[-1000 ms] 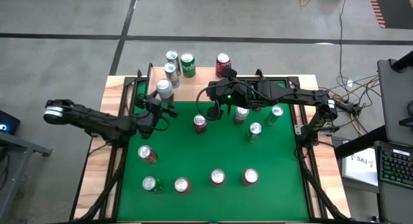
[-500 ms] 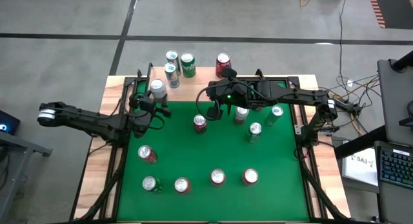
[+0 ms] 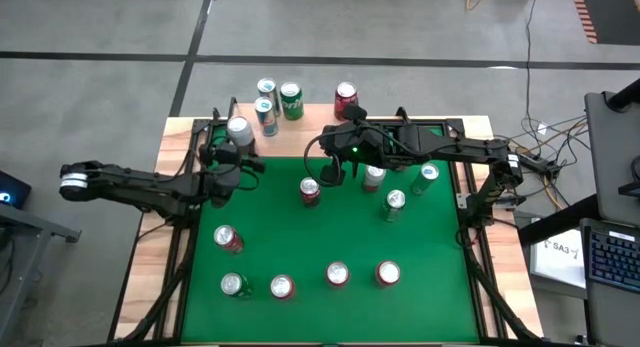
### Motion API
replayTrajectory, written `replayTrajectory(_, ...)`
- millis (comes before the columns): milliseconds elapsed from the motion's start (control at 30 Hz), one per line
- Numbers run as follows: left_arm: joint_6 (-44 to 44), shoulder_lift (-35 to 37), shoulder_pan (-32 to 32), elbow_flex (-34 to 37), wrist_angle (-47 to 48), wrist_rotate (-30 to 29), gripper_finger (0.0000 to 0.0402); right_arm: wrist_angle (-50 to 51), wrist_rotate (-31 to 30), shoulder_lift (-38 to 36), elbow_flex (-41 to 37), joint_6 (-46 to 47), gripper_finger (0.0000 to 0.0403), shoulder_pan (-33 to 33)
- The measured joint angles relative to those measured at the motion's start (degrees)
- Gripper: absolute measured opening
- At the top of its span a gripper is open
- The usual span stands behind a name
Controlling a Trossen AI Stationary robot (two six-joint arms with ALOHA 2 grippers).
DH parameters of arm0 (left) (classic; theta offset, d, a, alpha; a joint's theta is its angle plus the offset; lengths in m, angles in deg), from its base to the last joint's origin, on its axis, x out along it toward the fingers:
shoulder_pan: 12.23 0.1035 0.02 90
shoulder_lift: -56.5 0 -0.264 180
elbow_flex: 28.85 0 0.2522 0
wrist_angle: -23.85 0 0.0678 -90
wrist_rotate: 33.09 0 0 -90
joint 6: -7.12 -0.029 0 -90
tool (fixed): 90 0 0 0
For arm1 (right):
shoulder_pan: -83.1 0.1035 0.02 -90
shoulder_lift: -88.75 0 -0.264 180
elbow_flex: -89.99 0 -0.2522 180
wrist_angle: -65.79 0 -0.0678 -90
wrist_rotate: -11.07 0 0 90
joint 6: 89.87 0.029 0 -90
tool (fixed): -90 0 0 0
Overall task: Place canned beverage on shelf
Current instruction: Put the green can on the shelf
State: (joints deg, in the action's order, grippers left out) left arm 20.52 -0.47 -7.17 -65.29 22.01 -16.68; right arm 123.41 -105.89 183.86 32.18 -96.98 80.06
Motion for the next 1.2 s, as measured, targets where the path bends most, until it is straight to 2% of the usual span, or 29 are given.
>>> replayTrajectory(333, 0.00, 0.00, 0.11, 0.00, -0.08, 0.54, 0.0300, -0.41, 0.00, 0.02, 0.00, 0.01, 0.0012, 0.00)
replayTrajectory(833, -1.40, 0.36, 1.20, -0.27, -1.98, 0.85, 0.0352, -0.73, -0.02, 0.04, 0.00, 0.03, 0.0012, 0.00)
replayTrajectory(967, -3.83, 1.34, 0.68, -1.85, -1.86, 0.78, 0.0353, -0.74, -0.02, 0.04, 0.00, 0.04, 0.0012, 0.00)
replayTrajectory(1200, -6.82, 3.11, 0.35, -6.17, 3.58, 0.70, 0.0353, -0.75, -0.02, 0.04, 0.00, 0.07, 0.0012, 0.00)
